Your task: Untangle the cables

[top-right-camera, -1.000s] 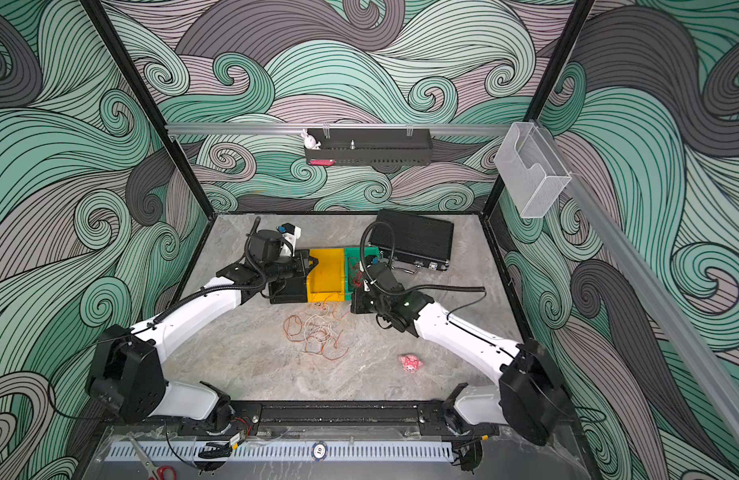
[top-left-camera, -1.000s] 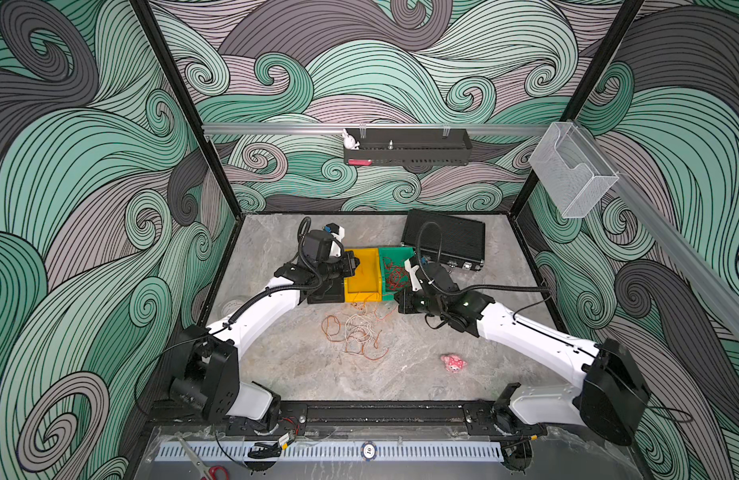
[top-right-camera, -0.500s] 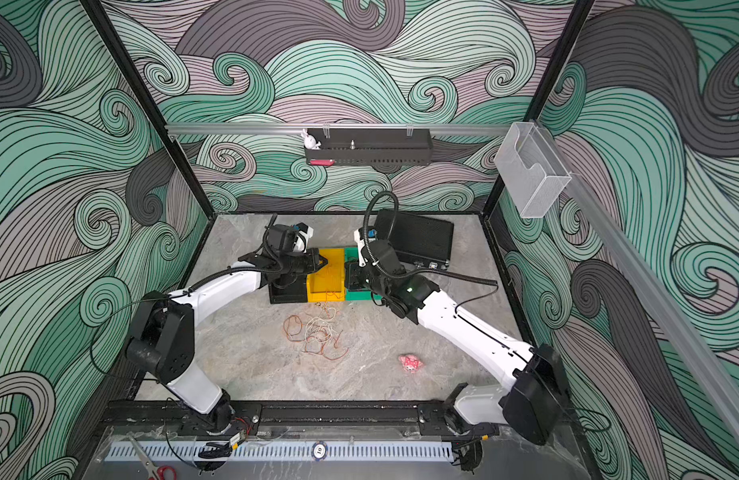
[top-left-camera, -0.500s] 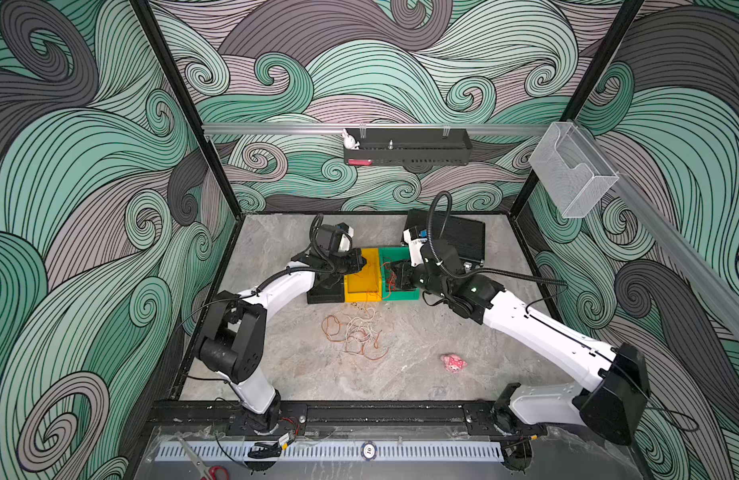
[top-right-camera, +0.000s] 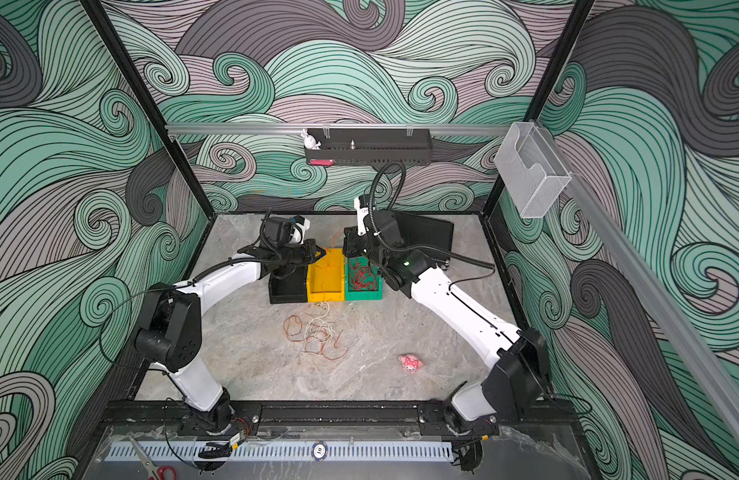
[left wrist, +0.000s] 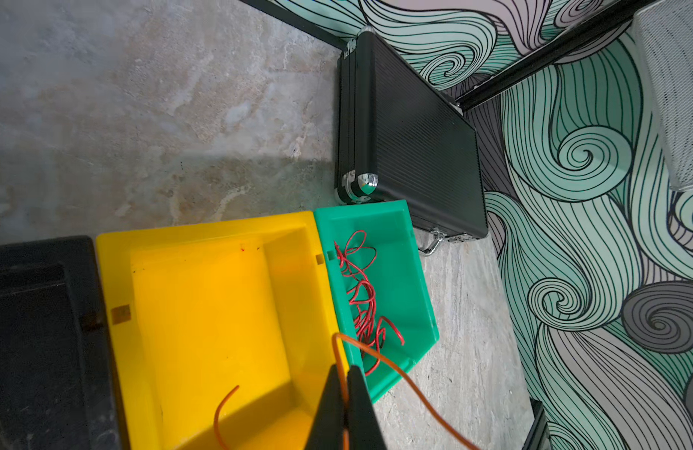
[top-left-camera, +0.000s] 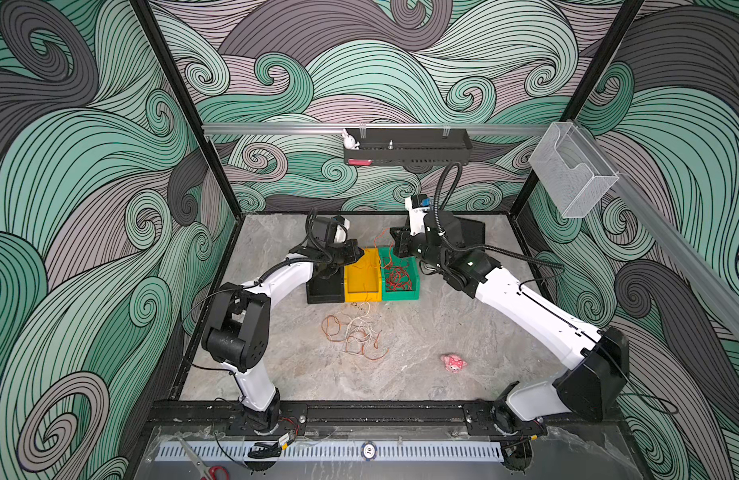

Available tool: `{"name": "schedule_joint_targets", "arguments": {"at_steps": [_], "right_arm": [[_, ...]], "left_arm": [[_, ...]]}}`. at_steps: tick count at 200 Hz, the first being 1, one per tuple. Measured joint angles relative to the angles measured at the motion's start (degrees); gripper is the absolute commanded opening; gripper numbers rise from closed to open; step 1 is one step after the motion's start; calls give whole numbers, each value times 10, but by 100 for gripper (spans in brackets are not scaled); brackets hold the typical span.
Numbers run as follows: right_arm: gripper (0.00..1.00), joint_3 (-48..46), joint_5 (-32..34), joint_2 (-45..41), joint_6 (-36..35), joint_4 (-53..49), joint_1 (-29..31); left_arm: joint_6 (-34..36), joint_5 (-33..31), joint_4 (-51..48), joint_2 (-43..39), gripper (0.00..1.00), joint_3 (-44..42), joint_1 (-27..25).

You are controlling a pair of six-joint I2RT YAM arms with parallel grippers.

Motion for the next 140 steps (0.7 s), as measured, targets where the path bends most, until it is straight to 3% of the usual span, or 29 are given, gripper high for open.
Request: {"name": "schedule_joint_targets", "arguments": {"at_steps": [77, 140], "right_arm": [[0, -56, -22, 1, 19, 34, -34], [0, -105, -50, 2, 56, 58, -34]], "left_arm": [[0, 13, -3, -23, 0, 8, 42], [-8, 45, 1, -2, 0, 20, 35]]}}
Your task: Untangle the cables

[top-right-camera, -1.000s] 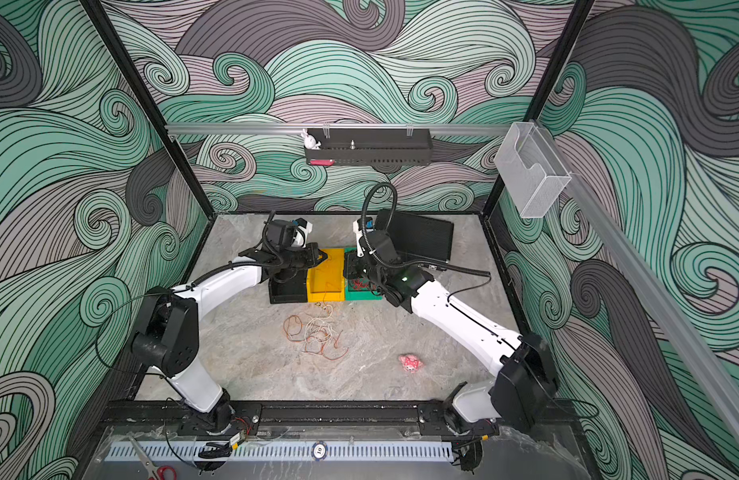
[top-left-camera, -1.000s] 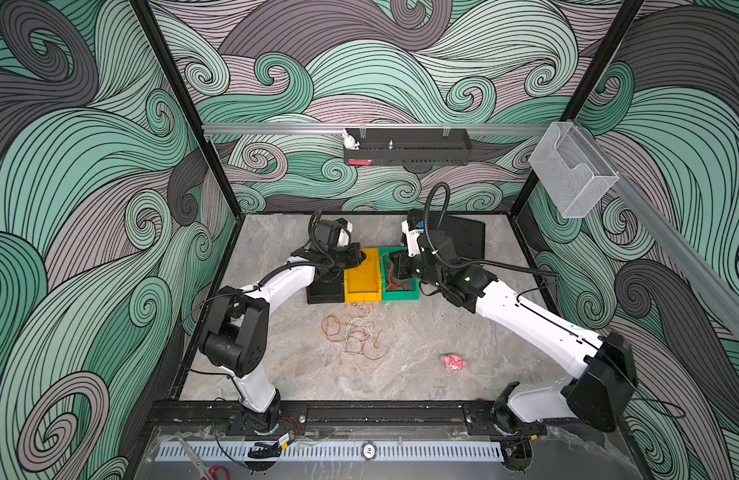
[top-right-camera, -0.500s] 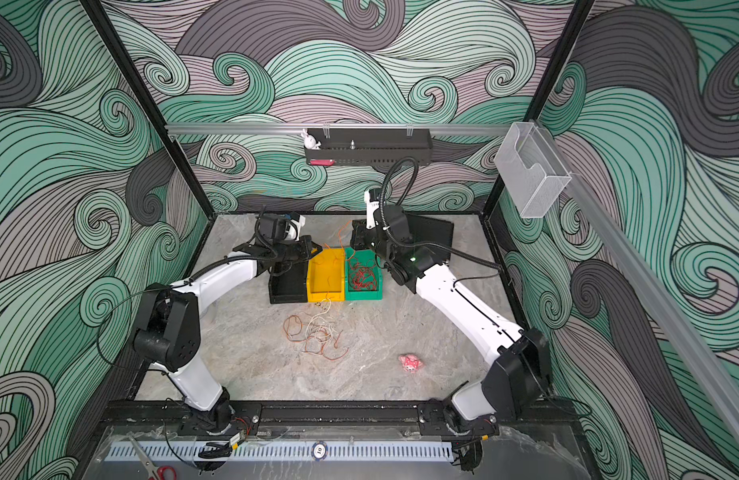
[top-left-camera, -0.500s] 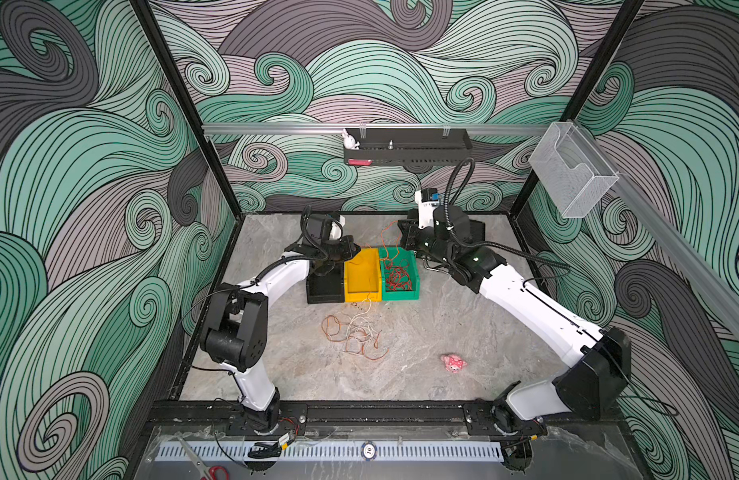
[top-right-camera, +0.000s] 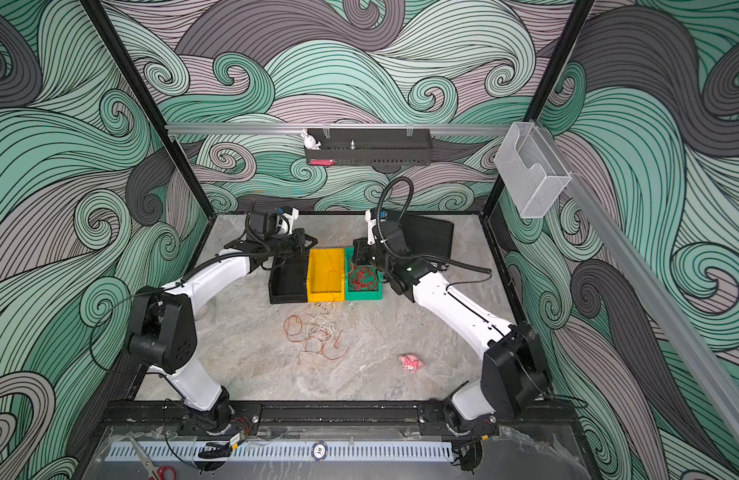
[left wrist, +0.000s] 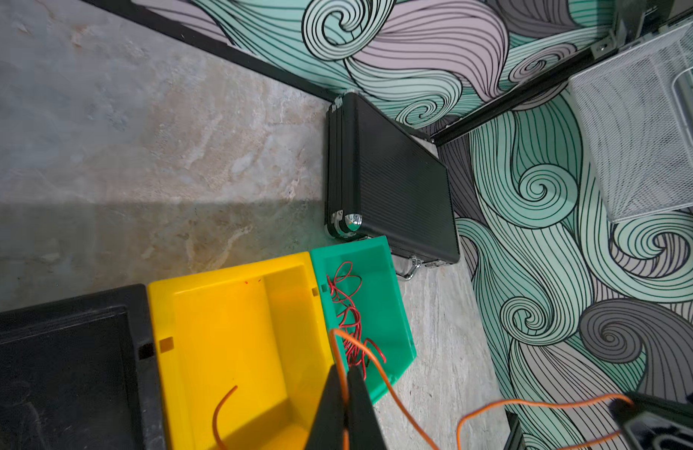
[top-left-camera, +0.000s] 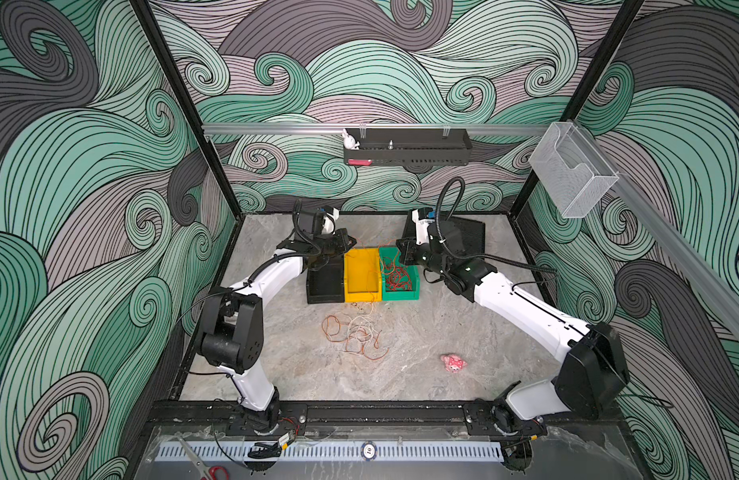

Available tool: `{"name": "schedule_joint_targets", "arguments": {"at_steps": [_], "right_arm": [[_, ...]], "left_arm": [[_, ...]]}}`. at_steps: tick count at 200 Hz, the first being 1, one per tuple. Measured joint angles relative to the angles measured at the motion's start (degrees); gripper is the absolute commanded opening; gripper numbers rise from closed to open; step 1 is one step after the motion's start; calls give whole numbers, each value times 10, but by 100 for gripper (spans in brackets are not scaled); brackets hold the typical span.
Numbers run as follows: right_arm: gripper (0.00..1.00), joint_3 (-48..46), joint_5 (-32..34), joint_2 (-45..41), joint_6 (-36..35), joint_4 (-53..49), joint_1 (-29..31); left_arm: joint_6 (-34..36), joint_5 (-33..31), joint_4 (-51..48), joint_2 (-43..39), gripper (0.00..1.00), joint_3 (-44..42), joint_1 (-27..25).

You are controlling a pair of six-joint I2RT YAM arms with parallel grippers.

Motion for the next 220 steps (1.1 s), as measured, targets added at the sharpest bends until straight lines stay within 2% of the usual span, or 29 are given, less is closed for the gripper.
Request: {"name": "schedule_joint_targets", "arguments": {"at_steps": [41, 72, 89, 96, 108, 120, 134, 177, 220], "right_arm": [[0, -18, -10, -7, 14, 16, 0], [0, -21, -12, -10, 18, 24, 0], [0, -21, -13, -9, 18, 27, 0], [0, -21, -13, -10, 18, 27, 0], [0, -21, -13, -9, 18, 28, 0], [0, -21, -13, -6, 19, 31, 0], [0, -22, -13, -1, 20, 37, 0], [0, -28, -13, 18, 20, 40, 0], [0, -28, -13, 34, 22, 42, 0]], "left_arm": [[-4, 3, -2, 68, 0, 12, -11], [-8, 3, -3, 107, 6, 26, -15], [-11, 3, -2, 121, 17, 31, -16], [-11, 3, -2, 125, 28, 32, -16], [-12, 3, -5, 129, 39, 35, -16], [-12, 3, -10, 129, 47, 35, -16], [-10, 1, -15, 128, 52, 35, -16], [-6, -9, -47, 102, 54, 33, -16], [-4, -16, -68, 0, 55, -6, -16]]}}
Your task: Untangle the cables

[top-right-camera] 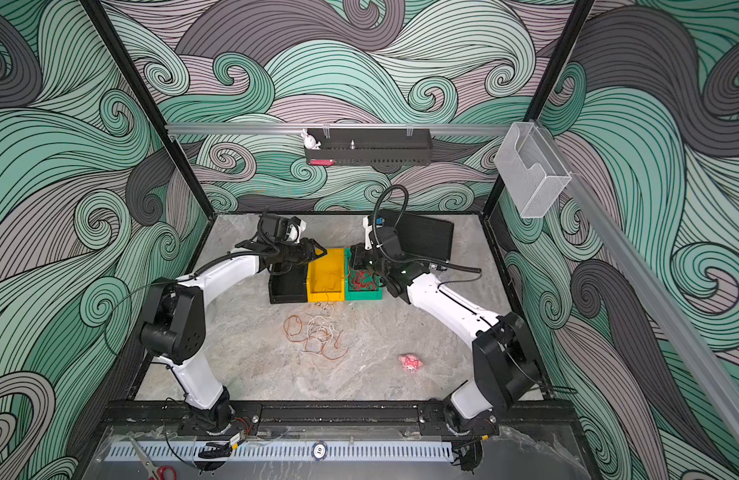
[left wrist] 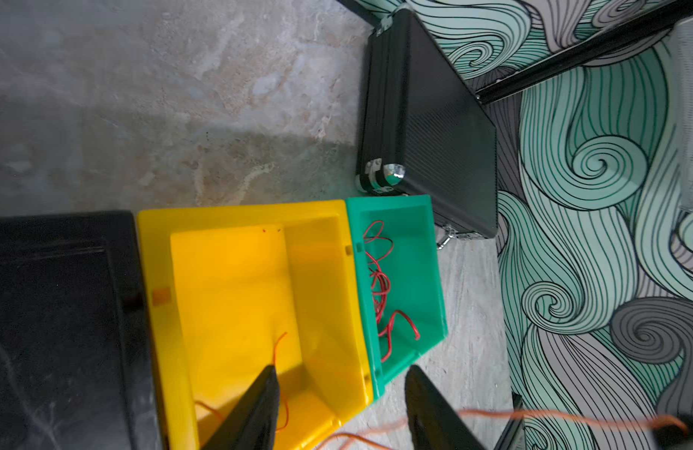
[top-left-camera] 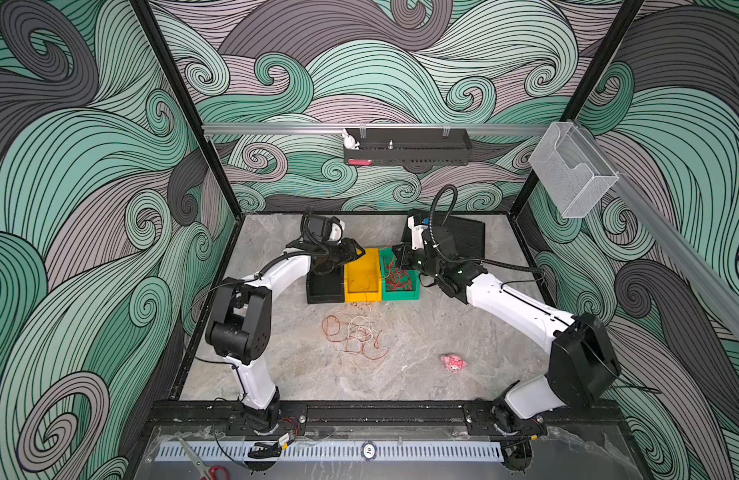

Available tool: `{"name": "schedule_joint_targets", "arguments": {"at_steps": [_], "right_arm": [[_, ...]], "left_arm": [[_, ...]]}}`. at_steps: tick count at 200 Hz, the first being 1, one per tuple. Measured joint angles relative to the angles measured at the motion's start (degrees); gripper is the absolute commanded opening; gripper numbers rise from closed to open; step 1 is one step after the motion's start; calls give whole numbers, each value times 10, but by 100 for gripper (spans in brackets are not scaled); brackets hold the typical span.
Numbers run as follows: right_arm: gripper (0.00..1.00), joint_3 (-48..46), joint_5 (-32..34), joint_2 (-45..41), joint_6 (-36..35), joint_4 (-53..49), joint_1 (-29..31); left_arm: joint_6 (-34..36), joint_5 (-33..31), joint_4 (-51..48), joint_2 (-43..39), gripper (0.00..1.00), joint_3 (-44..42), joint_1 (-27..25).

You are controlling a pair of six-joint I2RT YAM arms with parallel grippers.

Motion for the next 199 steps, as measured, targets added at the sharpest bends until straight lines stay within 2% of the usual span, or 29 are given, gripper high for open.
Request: {"name": "schedule_joint_targets", "arguments": {"at_steps": [58, 102, 130, 199], "right_arm": [[0, 2, 0, 21, 12, 6, 0], [0, 14, 0, 29, 16, 6, 4], [0, 15, 0, 29, 17, 6, 6], [0, 15, 0, 28, 14, 6, 7]], "left_arm": [[-5, 3, -21, -122, 55, -127, -14], [-43, 5, -2, -169, 55, -217, -65], [-94, 3, 32, -162, 56, -263, -89], [-130, -49, 73, -76, 54, -218, -125]]}}
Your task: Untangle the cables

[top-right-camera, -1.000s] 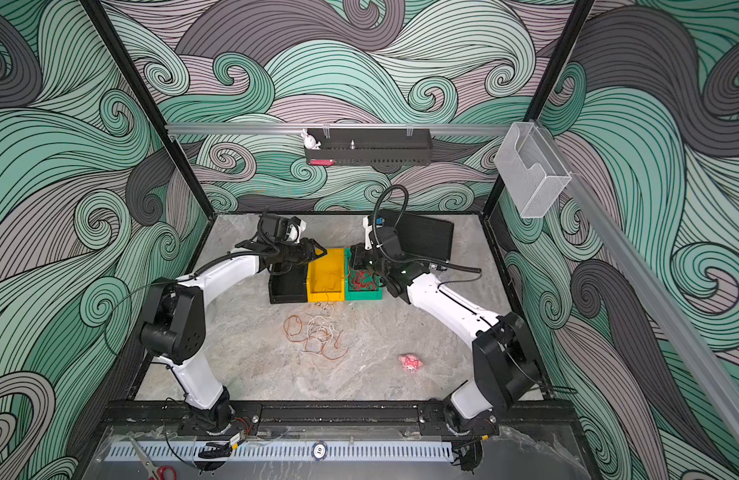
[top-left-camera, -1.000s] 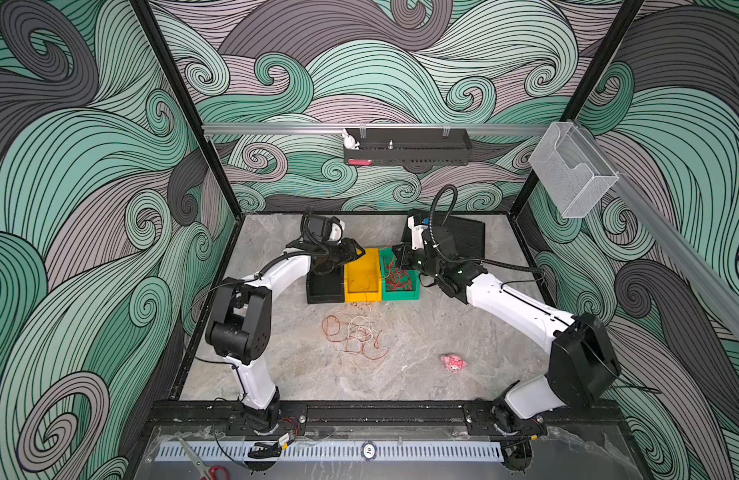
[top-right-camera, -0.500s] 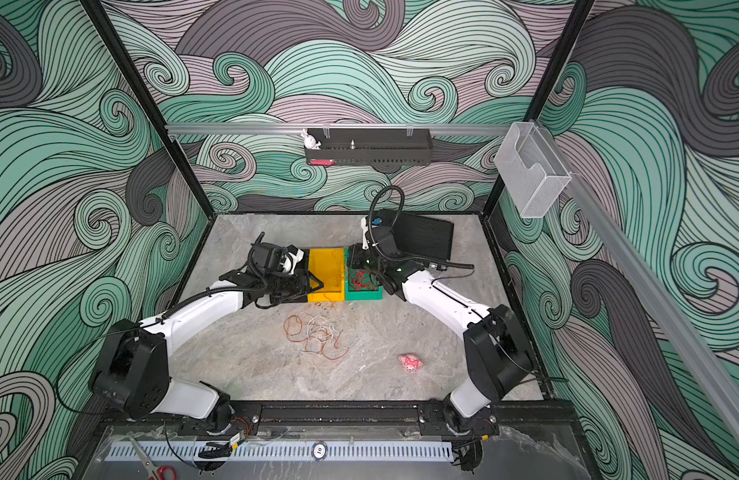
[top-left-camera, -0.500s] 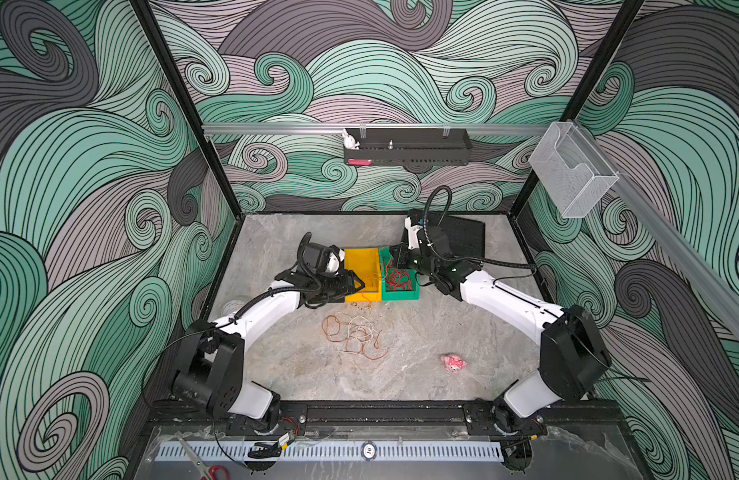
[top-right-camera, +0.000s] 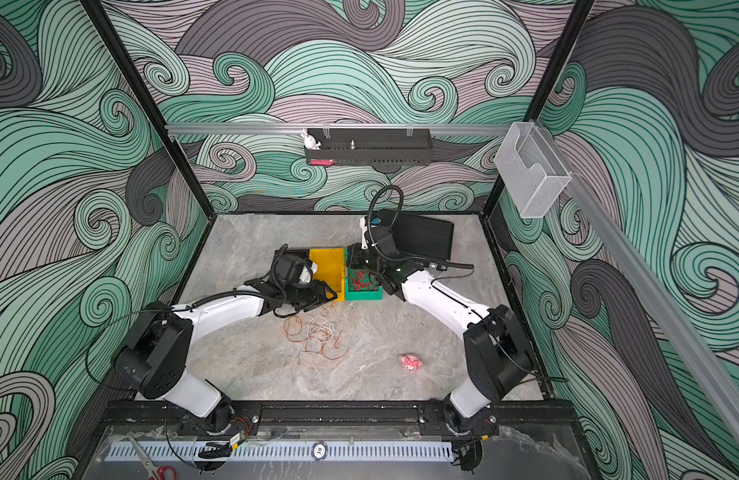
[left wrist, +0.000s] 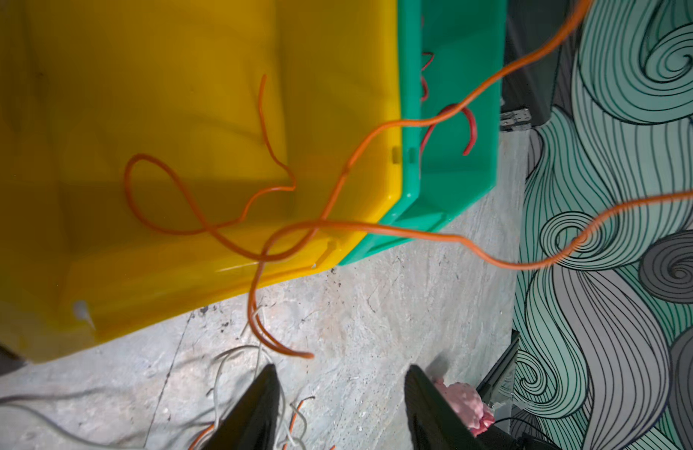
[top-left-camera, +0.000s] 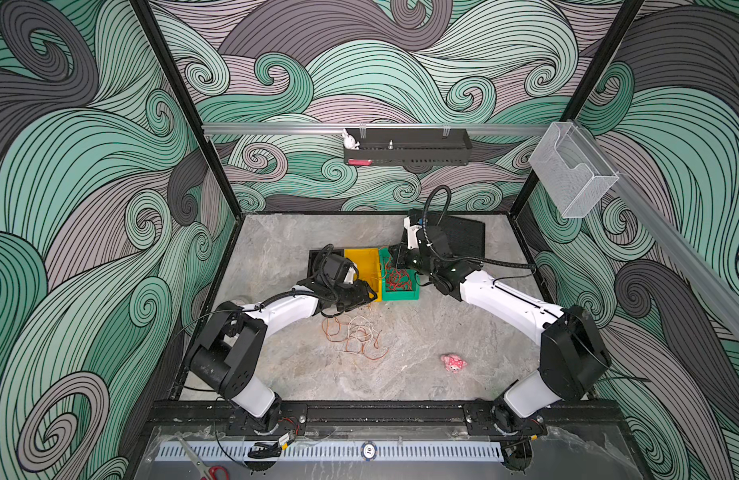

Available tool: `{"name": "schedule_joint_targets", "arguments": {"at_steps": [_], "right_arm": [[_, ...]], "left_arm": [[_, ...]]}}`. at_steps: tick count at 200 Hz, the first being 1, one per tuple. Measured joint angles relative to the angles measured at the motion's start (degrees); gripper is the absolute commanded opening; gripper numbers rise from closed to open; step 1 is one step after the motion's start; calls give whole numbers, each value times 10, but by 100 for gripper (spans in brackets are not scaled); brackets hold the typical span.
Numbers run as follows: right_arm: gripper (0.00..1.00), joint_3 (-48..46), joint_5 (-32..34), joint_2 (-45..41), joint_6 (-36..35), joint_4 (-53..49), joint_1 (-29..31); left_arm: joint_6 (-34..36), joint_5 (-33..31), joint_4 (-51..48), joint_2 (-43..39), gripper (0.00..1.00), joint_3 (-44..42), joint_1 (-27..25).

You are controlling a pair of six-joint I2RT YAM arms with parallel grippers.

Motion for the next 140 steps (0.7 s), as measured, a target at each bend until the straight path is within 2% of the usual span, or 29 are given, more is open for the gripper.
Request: {"name": "schedule_joint_targets", "arguments": {"at_steps": [34, 56, 82, 121, 140], "right_arm": [[0, -1, 0, -4, -2, 0, 0], [0, -2, 0, -14, -4, 1, 0], [0, -12, 0, -30, -5, 2, 0], [0, -23, 1, -35, -6, 5, 0], [0, -30, 3, -35, -6, 5, 0]], "left_arm": [[-1, -33, -4, 35, 49, 9, -7], [-1, -47, -3, 44, 42, 17, -8], [-2, -52, 1, 53, 28, 24, -10], [0, -54, -5, 49, 1, 24, -10], [6, -58, -19, 31, 0, 24, -10]]}}
